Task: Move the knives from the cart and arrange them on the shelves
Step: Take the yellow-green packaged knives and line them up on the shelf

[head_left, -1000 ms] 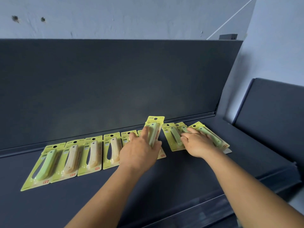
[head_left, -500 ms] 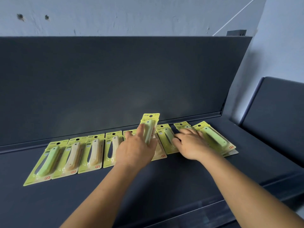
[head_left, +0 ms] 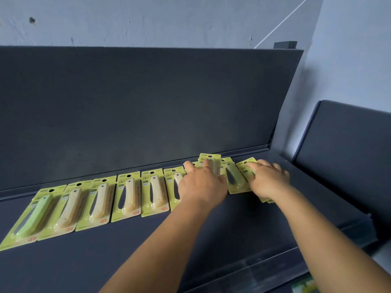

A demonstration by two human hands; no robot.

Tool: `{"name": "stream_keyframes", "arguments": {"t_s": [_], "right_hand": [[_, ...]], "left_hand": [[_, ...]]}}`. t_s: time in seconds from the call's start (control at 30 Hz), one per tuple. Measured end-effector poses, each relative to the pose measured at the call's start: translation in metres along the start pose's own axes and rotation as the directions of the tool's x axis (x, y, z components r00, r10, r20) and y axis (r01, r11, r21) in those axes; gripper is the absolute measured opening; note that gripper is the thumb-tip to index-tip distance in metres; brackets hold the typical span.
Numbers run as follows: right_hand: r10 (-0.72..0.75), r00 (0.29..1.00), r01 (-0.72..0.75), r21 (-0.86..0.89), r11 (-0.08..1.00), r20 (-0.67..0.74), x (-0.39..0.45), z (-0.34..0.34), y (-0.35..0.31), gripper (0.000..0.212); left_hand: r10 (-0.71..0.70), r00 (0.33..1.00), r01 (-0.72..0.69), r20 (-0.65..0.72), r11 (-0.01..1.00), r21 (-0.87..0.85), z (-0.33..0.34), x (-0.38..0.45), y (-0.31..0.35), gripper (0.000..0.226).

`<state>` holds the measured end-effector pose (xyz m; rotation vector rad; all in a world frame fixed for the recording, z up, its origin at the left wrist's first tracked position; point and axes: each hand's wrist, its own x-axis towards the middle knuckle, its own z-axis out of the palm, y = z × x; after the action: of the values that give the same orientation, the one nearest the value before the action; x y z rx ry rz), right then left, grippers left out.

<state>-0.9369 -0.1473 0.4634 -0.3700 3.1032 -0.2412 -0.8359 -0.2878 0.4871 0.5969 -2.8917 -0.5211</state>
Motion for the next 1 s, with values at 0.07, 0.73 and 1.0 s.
{"name": "stream_keyframes", "arguments": {"t_s": [0.07,0.73,1.0], "right_hand": [[0.039,0.998,-0.042,0.055,0.998,0.057,0.000,0.003,0.014,0.061],[-0.283,0.959,0.273,0.191,0.943,0.023,0.023,0.025,-0.003,0.046],[-0.243,0.969,0.236,0.111,0.966,0.054,0.033,0.018,0.008,0.048]], "left_hand": [[0.002,1.000,-0.002,0.006,0.999,0.049,0.005,0.004,0.012,0.052],[-0.064,0.996,0.053,0.061,0.987,0.155,0.022,0.025,0.028,0.059],[-0.033,0.987,-0.004,0.157,0.973,0.230,0.036,0.039,0.055,0.065]]}}
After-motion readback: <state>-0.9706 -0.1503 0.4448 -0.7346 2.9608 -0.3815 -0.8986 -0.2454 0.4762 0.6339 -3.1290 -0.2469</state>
